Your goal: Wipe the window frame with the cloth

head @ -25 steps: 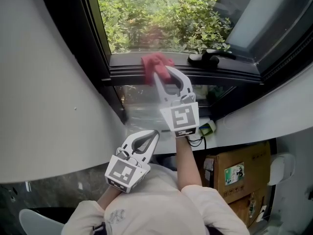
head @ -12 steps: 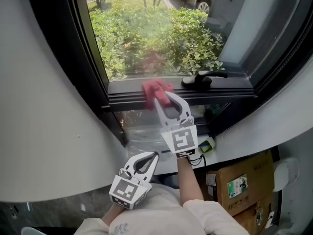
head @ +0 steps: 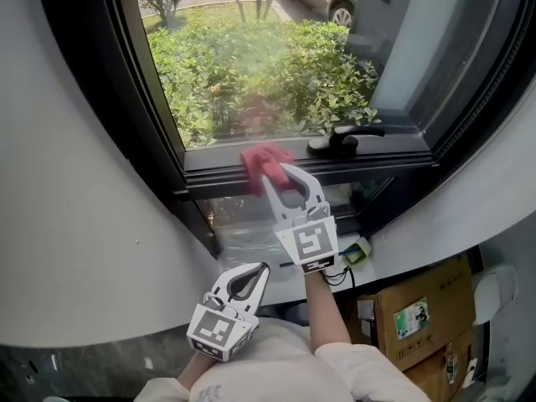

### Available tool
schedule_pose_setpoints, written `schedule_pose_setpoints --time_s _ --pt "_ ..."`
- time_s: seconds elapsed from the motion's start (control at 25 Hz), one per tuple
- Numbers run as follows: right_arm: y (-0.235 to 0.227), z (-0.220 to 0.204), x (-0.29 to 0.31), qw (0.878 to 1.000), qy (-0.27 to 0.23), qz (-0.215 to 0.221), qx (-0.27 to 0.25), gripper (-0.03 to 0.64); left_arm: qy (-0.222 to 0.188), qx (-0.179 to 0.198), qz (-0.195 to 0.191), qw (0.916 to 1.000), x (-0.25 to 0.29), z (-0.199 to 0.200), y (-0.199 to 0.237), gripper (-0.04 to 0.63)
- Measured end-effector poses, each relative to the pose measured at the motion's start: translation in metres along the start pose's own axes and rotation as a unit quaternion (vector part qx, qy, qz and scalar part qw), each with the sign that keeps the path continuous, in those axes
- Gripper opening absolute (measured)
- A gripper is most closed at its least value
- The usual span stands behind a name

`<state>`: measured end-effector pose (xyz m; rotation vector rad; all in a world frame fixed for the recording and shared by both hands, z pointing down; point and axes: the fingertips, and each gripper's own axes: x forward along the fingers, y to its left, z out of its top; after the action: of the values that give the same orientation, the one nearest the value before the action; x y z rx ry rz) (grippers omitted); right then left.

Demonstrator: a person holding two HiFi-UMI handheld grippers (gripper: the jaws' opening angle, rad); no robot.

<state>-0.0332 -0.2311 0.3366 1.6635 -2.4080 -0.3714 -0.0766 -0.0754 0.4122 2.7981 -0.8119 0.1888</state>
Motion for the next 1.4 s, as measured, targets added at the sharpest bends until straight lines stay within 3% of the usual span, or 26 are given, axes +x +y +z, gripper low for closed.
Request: schedule_pose_setpoints --time_s 1.4 --pt "-0.055 -0.018 -0.03 0.998 0.01 -0.063 0.0 0.103 0.002 0.002 -0.002 1.0 0.0 0.001 -0.011 0.009"
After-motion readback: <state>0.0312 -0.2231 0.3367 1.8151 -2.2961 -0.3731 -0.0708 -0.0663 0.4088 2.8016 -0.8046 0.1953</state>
